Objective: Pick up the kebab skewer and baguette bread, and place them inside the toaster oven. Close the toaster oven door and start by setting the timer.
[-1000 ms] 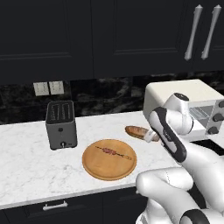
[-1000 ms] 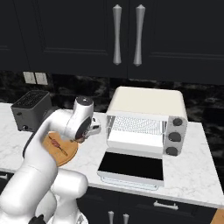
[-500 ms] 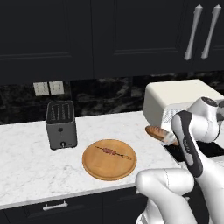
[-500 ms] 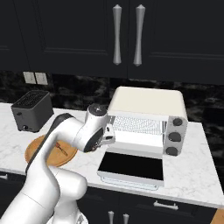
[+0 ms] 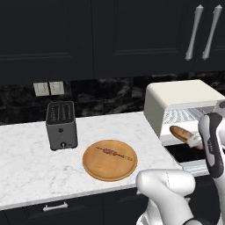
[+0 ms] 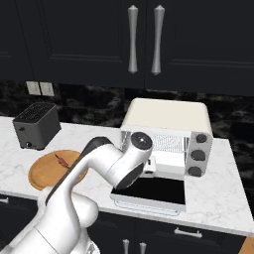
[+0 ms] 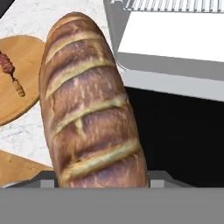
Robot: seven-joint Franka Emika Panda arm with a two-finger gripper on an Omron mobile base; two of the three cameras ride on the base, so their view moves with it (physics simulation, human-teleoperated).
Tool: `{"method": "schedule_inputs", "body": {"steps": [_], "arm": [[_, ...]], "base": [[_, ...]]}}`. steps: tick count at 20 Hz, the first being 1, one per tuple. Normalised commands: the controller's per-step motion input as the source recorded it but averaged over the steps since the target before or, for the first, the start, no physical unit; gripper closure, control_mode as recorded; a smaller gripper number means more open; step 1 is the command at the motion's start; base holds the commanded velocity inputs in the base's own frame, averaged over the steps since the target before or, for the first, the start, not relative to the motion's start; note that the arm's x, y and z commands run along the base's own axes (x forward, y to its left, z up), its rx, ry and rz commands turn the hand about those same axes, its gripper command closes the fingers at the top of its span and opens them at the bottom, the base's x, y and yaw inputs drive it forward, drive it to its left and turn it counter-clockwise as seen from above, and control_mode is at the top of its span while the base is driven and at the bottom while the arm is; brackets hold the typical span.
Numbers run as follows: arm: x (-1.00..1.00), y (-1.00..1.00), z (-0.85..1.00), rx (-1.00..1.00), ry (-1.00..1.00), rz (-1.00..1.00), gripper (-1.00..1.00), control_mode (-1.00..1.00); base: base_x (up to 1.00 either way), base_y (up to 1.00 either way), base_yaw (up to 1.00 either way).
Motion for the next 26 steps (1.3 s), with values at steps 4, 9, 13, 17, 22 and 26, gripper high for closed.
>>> {"method": "schedule_inputs", "body": {"steps": [4,9,13,17,22,26], "arm": [[0.11,-0.72,0.04,0.04,0.01,-0.16,1.00,-1.00],[0.41,-0.50,0.00,0.01,0.00,-0.07,1.00,-1.00],[0.47,-0.14,-0.03,0.00,-0.05,-0.06,1.00,-1.00],[0.25,-0.08,-0.03,0.00,-0.13,-0.06,1.00,-1.00],[0.11,-0.04,-0.38,-0.01,-0.17,-0.05,1.00,-1.00],[0.44,0.00,-0.10,-0.01,-0.13,-0.02,1.00,-1.00]], "base": [[0.00,0.00,0.00],[0.00,0.00,0.00],[0.00,0.00,0.00],[0.00,0.00,0.00],[0.00,0.00,0.00],[0.00,0.00,0.00]]}}
